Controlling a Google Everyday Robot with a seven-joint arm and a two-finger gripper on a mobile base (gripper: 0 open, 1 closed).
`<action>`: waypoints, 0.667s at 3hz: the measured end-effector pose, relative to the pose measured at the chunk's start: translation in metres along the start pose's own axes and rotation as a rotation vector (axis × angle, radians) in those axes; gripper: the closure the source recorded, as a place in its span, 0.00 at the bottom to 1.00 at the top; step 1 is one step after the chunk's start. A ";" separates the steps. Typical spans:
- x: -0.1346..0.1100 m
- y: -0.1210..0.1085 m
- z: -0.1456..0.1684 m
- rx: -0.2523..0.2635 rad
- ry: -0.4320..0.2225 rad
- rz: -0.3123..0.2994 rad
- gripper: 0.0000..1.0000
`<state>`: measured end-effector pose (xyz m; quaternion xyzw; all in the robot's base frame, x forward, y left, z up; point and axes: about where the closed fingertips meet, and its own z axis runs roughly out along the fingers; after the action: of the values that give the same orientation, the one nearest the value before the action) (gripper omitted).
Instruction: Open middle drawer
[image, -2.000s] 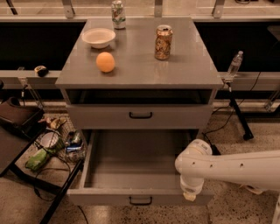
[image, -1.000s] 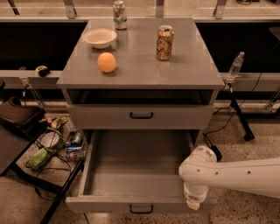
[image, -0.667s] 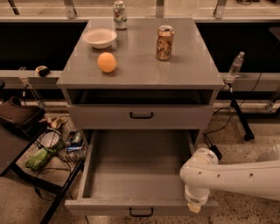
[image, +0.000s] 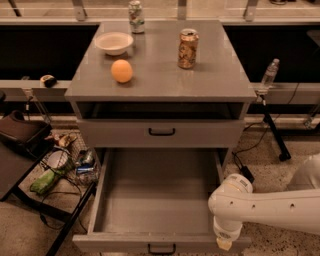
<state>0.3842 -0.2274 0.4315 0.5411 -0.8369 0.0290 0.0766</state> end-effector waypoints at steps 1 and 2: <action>0.005 0.008 0.002 -0.007 0.001 0.008 1.00; 0.010 0.016 0.003 -0.014 0.002 0.015 1.00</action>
Offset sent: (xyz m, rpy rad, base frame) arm -0.4716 -0.1222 0.0610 0.0498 0.2398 -0.3502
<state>0.3656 -0.2306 0.4303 0.5344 -0.8410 0.0243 0.0808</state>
